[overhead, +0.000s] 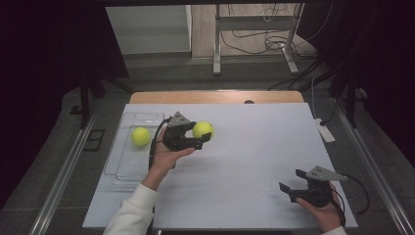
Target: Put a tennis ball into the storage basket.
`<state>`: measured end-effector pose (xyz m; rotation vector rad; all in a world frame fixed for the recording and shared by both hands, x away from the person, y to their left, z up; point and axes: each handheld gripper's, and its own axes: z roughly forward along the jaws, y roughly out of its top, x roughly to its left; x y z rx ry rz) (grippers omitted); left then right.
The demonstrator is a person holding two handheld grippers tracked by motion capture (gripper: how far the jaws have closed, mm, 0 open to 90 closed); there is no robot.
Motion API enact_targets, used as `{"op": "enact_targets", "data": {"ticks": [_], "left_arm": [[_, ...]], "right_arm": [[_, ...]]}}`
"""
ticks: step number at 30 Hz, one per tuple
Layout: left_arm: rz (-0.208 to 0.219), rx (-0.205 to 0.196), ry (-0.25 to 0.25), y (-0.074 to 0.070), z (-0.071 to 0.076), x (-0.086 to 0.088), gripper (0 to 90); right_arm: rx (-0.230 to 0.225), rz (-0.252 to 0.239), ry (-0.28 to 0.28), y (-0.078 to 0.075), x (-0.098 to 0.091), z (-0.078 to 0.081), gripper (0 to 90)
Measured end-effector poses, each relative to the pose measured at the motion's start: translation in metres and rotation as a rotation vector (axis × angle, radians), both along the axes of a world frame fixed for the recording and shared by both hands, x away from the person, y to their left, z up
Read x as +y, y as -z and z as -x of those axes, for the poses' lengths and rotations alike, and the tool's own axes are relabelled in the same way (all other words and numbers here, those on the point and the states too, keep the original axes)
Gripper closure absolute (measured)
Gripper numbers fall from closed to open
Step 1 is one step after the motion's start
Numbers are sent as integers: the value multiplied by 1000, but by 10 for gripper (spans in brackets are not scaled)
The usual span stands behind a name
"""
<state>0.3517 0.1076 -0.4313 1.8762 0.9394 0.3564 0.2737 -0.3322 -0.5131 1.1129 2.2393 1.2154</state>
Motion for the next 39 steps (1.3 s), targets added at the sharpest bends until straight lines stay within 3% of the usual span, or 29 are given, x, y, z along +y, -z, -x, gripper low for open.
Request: {"op": "enact_targets", "data": {"ticks": [39], "left_arm": [[33,-17,-97,-8,12,43,273]], "right_arm": [[1,-1,-3,1,1,0,144]]}}
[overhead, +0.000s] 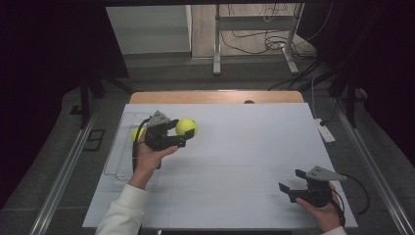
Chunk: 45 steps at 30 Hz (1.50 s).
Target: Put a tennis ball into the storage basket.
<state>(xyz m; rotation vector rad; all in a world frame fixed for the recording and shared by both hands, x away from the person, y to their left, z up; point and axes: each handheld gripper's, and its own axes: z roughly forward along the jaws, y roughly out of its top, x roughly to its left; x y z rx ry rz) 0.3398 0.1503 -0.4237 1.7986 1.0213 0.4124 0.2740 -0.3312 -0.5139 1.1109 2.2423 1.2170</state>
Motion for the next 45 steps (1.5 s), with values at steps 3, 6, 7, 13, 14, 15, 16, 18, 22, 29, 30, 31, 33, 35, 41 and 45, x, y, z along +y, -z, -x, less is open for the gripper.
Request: {"op": "enact_targets", "data": {"ticks": [3,6,7,13,14,15,16,18,22,29,30,31,33,35,41,45], "left_arm": [[4,-1,-13,-1,1,5,273],[7,-3,-28,-1,3,12,273],[7,-3,-28,-1,3,12,273],[6,6,-66,1,8,26,273],[3,7,-76,2,9,28,273],[-1,6,-83,2,10,31,273],[-1,7,-89,2,11,33,273],[0,5,-95,3,11,35,273],[-2,7,-115,3,13,44,273],[5,8,-145,3,17,58,273],[4,8,-150,4,17,61,273],[5,9,-155,4,18,63,273],[5,12,-161,5,18,66,273],[4,14,-168,6,19,69,273],[7,15,-185,7,22,77,273],[12,16,-203,7,23,85,273]], "right_arm": [[1,0,2,0,0,0,144],[1,0,2,0,0,0,144],[1,0,2,0,0,0,144],[-3,-2,2,-2,0,1,144],[-5,-1,1,-2,0,1,144],[-5,-1,1,-2,0,1,144],[-5,-1,0,-2,0,1,144],[-6,0,-1,-2,0,1,144],[-6,1,-1,-2,1,1,144],[-9,0,1,-2,1,1,144],[-8,1,1,-2,1,1,144],[-8,2,1,-2,1,1,144],[-8,2,1,-2,1,1,144],[-8,1,1,-2,1,1,144],[-6,4,0,-2,1,1,144],[-7,1,1,-2,1,1,145]]}}
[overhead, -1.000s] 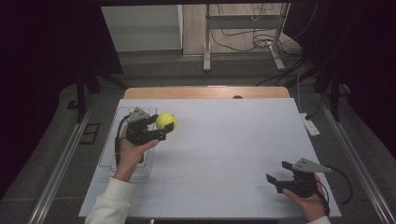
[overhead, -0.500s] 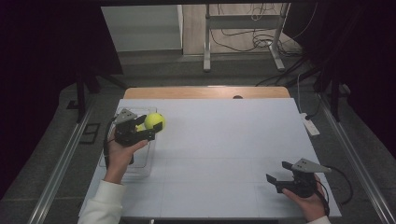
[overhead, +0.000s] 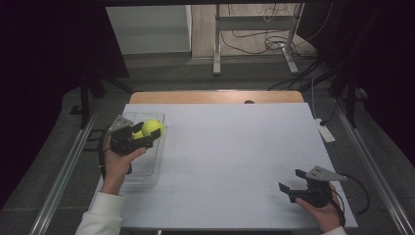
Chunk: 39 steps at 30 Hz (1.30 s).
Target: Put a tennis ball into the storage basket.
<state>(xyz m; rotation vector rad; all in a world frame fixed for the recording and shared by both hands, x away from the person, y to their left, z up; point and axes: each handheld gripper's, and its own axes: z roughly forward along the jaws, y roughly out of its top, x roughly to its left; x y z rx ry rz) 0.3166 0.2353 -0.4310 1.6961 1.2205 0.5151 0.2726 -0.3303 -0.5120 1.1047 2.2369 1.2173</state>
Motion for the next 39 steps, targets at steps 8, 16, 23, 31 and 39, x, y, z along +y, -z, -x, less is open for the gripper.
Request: {"op": "enact_targets", "data": {"ticks": [8,16,23,31,39], "left_arm": [[6,2,-35,2,5,14,273],[6,3,-54,3,8,23,273],[5,4,-69,4,12,29,273],[9,7,-80,5,15,35,273],[10,13,-94,6,19,42,273]], "right_arm": [[2,1,-1,0,0,0,145],[3,3,0,0,1,0,145],[3,2,-3,0,1,-1,145],[5,6,-2,1,1,-1,145],[5,4,-1,1,1,-1,145]]}}
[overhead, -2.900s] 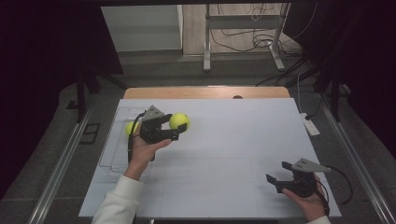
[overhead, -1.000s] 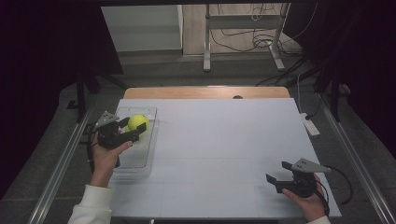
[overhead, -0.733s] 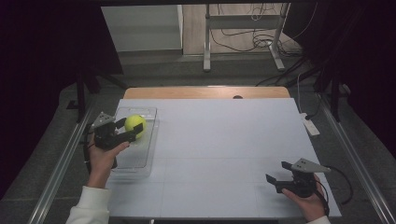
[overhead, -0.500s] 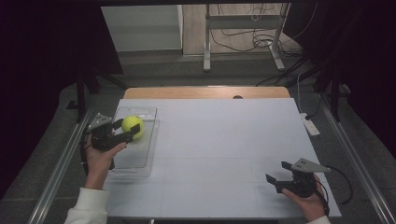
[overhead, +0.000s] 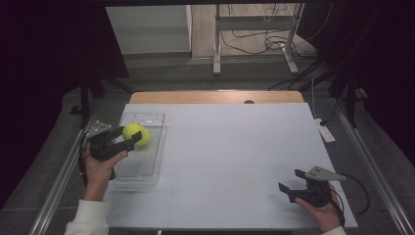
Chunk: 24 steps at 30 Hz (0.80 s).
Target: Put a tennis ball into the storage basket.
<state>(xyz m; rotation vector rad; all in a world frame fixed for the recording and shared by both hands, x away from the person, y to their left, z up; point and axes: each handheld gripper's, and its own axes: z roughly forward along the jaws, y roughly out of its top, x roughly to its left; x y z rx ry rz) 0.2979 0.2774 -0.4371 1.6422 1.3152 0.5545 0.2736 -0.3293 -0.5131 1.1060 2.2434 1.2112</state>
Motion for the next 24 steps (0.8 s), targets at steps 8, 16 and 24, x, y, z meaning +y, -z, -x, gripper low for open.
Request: {"op": "enact_targets", "data": {"ticks": [8,16,24], "left_arm": [[-4,13,-10,3,1,4,273],[-13,29,-6,7,2,6,273],[-32,52,-8,13,0,7,272]], "right_arm": [[2,1,1,0,0,0,145],[2,2,1,0,0,0,145],[2,3,1,0,0,0,145]]}}
